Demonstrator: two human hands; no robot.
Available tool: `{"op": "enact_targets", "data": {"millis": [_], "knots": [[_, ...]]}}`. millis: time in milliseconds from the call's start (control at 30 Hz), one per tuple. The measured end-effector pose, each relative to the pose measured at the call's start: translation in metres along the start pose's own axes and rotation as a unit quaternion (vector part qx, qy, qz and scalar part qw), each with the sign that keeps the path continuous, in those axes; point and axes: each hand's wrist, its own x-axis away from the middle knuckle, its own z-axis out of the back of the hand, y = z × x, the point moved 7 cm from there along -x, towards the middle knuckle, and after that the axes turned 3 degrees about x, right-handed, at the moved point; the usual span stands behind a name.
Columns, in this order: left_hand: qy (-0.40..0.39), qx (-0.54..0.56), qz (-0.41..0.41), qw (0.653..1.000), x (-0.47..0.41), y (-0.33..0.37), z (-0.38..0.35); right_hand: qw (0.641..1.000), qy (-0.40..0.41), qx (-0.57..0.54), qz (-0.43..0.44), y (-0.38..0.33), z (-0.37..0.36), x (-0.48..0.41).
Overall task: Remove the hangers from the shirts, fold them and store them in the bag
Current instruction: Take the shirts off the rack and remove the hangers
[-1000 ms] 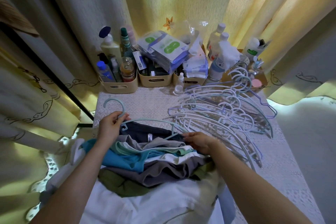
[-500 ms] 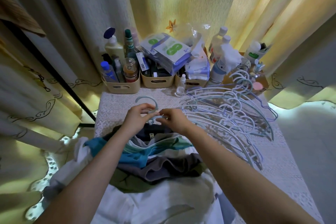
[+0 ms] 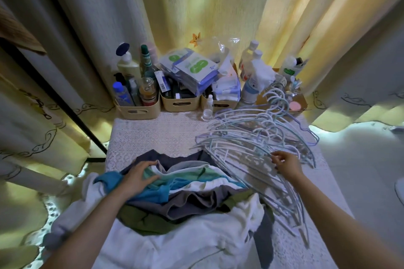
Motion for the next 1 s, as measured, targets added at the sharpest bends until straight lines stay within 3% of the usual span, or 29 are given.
{"op": "enact_targets", "data": {"millis": [233,300,400,467,533,767,1000], "knots": [[0.007,-0.015,0.001,1.0,-0.002,0.0,-0.006,0.982,0.15,0.104,0.055,-0.001,0.012,0.04],[0.009,-0.018,0.008,1.0,-0.002,-0.001,-0.008,0.97,0.185,0.159,-0.007,0.009,0.013,0.049],[0.008,-0.025,0.012,1.0,0.0,-0.003,-0.008,0.964,0.139,0.178,-0.14,0.045,0.002,0.056],[0.009,-0.025,0.015,1.0,0.002,-0.003,-0.008,0.968,0.075,0.177,-0.161,0.061,-0.01,0.05],[0.007,-0.021,0.018,1.0,0.004,-0.001,-0.008,0.974,0.047,0.163,-0.151,0.062,-0.013,0.039],[0.026,0.023,0.012,0.999,0.018,0.005,0.015,0.984,0.116,0.114,-0.065,0.003,0.017,-0.014],[0.054,0.074,0.046,0.995,0.066,0.003,0.055,0.98,-0.012,0.194,-0.042,-0.02,0.004,-0.022]]}}
